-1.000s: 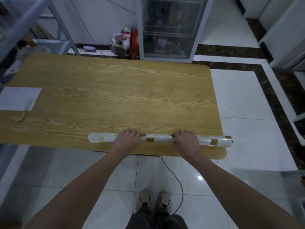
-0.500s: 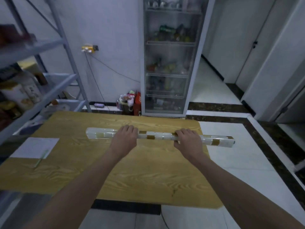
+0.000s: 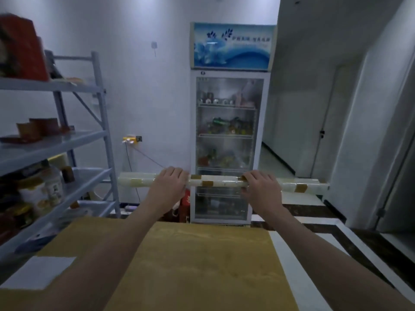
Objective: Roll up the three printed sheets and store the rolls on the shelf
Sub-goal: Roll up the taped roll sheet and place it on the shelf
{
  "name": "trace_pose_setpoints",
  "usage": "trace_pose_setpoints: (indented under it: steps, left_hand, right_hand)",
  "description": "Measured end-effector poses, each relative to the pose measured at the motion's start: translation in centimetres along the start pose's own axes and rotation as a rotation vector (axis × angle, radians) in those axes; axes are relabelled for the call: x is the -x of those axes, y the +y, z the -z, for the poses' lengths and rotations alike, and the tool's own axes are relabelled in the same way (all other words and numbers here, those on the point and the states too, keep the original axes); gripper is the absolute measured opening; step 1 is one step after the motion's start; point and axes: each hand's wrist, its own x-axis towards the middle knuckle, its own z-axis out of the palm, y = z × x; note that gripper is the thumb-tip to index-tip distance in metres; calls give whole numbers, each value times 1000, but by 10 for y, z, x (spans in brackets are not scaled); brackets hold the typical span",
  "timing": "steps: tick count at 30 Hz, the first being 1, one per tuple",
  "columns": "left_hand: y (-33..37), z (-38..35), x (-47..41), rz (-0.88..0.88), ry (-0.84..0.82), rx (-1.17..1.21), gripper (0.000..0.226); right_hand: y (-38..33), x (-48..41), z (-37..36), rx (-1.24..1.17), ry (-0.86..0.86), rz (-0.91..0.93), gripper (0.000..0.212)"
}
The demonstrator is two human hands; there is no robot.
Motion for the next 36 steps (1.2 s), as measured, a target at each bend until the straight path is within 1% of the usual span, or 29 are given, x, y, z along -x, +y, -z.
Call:
trace_pose_setpoints:
  steps: [3,8,11,15,19,24,28,31,36]
  left_hand:
    - [-7,9,-8,21,30,31,33]
    - [-17,14,-16,2,62,80,35]
    - [-19,7,-19,-21,65,76,32]
    - [-17,-9,-25,-55,47,100,32]
    - [5,-20,-34,-90,47,159,32]
    - [50,-28,-61,-177,60,232,33]
    - [102,-29,-88,-252,84,305,34]
    - [151,-26,-109,-310,109,333,33]
    - [253,-7,-148,-407,165,416,31]
  right_hand:
    - [1,-11,10,15,28,13,25]
    - [0,-14,14,17,50,31,30]
    - [2,-15,13,37,23,23,29]
    - [10,-10,14,123,-31,66,27]
    - [21,2,23,188,-79,5,28]
    - [57,31,48,273,-117,-83,28]
    - [93,61,80,340,-166,-190,31]
    - [122,87,115,372,-184,-255,33]
    - [176,141,191,489,-158,-342,33]
